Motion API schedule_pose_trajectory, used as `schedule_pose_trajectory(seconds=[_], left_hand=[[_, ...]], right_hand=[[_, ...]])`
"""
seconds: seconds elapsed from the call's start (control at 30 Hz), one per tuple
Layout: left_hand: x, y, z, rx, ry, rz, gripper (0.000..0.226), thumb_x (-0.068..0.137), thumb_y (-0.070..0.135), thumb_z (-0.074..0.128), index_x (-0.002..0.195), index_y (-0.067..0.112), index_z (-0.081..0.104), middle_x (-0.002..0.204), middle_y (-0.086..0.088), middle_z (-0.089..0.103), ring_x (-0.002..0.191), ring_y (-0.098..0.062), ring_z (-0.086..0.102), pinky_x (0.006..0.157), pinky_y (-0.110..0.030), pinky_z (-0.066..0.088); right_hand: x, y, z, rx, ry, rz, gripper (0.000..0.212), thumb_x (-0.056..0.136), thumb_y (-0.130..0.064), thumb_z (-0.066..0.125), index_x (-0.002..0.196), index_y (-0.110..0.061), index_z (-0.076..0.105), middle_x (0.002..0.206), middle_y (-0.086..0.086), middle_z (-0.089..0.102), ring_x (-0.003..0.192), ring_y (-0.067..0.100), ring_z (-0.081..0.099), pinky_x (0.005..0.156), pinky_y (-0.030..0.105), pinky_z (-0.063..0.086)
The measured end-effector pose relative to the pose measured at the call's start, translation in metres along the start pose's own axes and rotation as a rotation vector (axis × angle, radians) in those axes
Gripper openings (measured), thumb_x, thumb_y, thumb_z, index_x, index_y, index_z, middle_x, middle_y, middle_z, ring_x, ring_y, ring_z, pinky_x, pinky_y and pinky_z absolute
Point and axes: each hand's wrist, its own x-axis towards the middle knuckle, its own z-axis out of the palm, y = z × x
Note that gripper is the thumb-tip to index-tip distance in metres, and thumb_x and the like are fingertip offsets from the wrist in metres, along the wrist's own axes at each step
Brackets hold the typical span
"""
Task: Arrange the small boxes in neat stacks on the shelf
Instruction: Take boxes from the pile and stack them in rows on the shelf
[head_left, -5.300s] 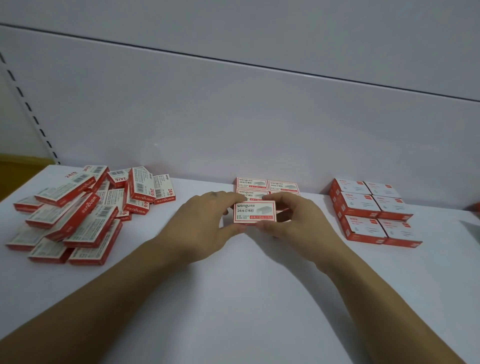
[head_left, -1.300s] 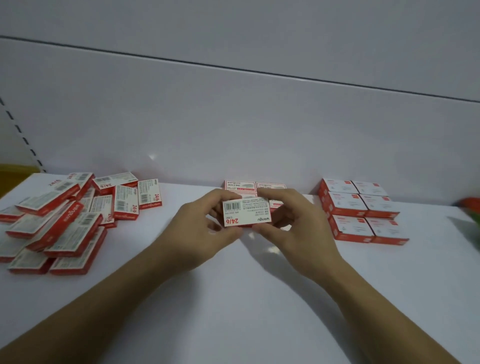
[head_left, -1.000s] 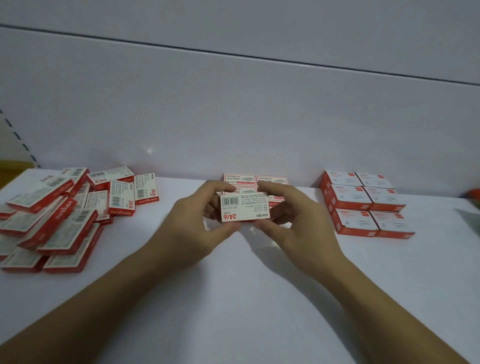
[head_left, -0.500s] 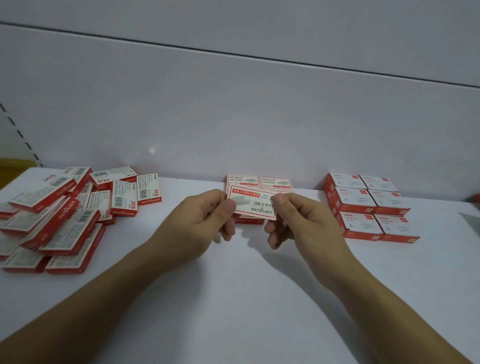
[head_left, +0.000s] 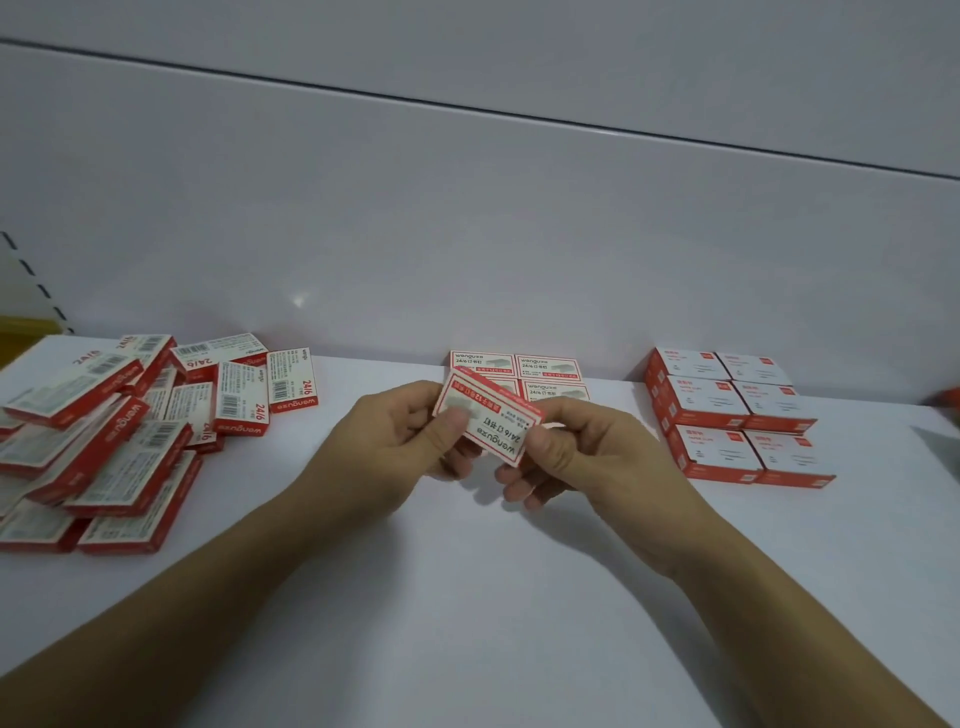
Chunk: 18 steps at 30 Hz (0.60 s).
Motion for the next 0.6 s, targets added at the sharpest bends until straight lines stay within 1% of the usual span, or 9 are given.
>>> schedule_pose_trajectory(seconds=[0.07,0.13,0.23,0.3,0.37,0.43,0.47,0.53,0.6], left_hand=[[0.000,0.001,-0.001,-0.051,0.050,0.008,0.026,0.087,0.026,0.055,0.105,0.011,0.066,0.087,-0.009,0.074,0.071,-0.023,0.067,0.071,-0.034,0.059],[-0.001,0.005,-0.002,-0.064,0.070,0.002,0.020,0.089,0.021,0.057,0.101,0.007,0.066,0.086,-0.009,0.074,0.069,-0.018,0.068,0.070,-0.032,0.058],[-0.004,0.013,-0.002,0.007,-0.018,-0.026,0.020,0.085,0.028,0.059,0.090,0.010,0.065,0.076,-0.001,0.074,0.062,-0.012,0.065,0.060,-0.023,0.053],[-0.006,0.014,-0.001,0.052,-0.096,-0.050,0.019,0.080,0.034,0.059,0.086,0.017,0.065,0.074,0.001,0.073,0.060,-0.011,0.063,0.060,-0.023,0.051],[-0.008,0.013,0.002,0.073,-0.128,-0.068,0.013,0.084,0.032,0.059,0.087,0.020,0.065,0.076,0.002,0.074,0.062,-0.011,0.065,0.060,-0.023,0.051],[-0.007,0.012,0.005,0.065,-0.107,-0.085,0.012,0.088,0.027,0.058,0.089,0.017,0.065,0.079,0.002,0.075,0.066,-0.013,0.069,0.060,-0.021,0.052],[-0.007,0.012,0.006,0.041,-0.092,-0.099,0.015,0.087,0.028,0.058,0.090,0.015,0.065,0.080,0.001,0.075,0.068,-0.015,0.070,0.060,-0.021,0.054],[-0.005,0.009,0.006,0.040,-0.094,-0.133,0.024,0.081,0.036,0.061,0.095,0.018,0.064,0.081,0.002,0.074,0.070,-0.015,0.070,0.063,-0.024,0.056],[-0.006,0.006,0.006,0.114,-0.152,-0.157,0.026,0.077,0.039,0.067,0.099,0.024,0.064,0.084,0.005,0.073,0.073,-0.014,0.069,0.065,-0.026,0.056]], right_hand=[[0.001,0.003,0.002,-0.121,0.013,-0.021,0.023,0.087,-0.023,0.063,0.105,-0.013,0.071,0.096,0.006,0.074,0.087,0.026,0.069,0.074,0.034,0.057],[0.001,0.006,0.004,-0.215,0.040,-0.042,0.018,0.090,-0.017,0.065,0.106,-0.018,0.073,0.101,-0.002,0.073,0.094,0.027,0.065,0.079,0.038,0.058],[0.000,0.003,0.006,-0.159,0.034,-0.059,0.021,0.090,-0.013,0.065,0.108,-0.019,0.073,0.101,0.000,0.074,0.096,0.028,0.066,0.082,0.036,0.057],[-0.002,0.002,0.006,-0.109,0.000,-0.060,0.025,0.089,-0.008,0.065,0.110,-0.019,0.072,0.101,0.003,0.074,0.097,0.026,0.068,0.085,0.034,0.056],[-0.002,0.004,0.007,-0.097,-0.019,-0.053,0.036,0.085,-0.006,0.067,0.117,-0.022,0.067,0.099,0.009,0.072,0.096,0.028,0.068,0.086,0.036,0.055],[-0.001,0.006,0.009,-0.080,-0.018,-0.048,0.051,0.079,-0.004,0.067,0.125,-0.026,0.060,0.099,0.019,0.068,0.092,0.036,0.066,0.085,0.043,0.056],[0.000,0.005,0.010,-0.073,-0.006,-0.057,0.053,0.079,0.000,0.067,0.125,-0.025,0.060,0.099,0.021,0.067,0.089,0.039,0.065,0.085,0.045,0.056],[0.000,0.002,0.009,-0.042,0.064,-0.090,0.047,0.080,0.009,0.067,0.117,-0.019,0.065,0.097,0.021,0.069,0.086,0.040,0.066,0.081,0.046,0.057],[0.000,-0.001,0.008,0.015,0.155,-0.104,0.037,0.080,0.010,0.067,0.109,-0.013,0.066,0.097,0.013,0.073,0.083,0.032,0.071,0.075,0.042,0.058]])
